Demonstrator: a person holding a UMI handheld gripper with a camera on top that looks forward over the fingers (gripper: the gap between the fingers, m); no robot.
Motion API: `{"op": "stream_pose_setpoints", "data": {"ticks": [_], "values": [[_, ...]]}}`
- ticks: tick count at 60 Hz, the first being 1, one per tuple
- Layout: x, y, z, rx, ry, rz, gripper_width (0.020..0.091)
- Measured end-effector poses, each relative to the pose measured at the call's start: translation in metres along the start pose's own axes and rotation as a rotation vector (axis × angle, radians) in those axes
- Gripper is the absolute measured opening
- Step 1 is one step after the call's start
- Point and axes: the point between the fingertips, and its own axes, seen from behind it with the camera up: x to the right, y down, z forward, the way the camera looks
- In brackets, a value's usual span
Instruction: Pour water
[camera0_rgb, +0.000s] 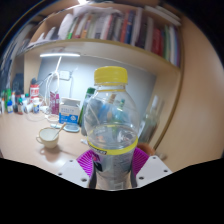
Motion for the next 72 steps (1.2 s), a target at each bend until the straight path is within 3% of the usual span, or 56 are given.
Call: {"op": "stream_pose_setpoints", "data": {"ticks": [13,20,29,40,51,59,68,72], "values": [[-0.006,-0.14,0.063,0.076,0.182,-0.949,0.0469],[-0.064,-0.155,0.103,0.128,0.234,-1.463,0.0467],[-0.125,-0.185,0.12,0.28,0.304,-2.071,0.0466],[-0.145,-0.188,0.133,0.225,0.335,-2.353,0.0468],[-0.148,-0.176,0.134,0.191,0.306,-2.371,0.0467],[-0.136,-0.187,0.136,0.177,0.28,-2.136,0.047],[-0.101,-0.21,0.115,0.203,0.238,-1.343,0.047],[-0.084,-0.203,0.113,0.19,0.137,-0.888,0.0475]]}}
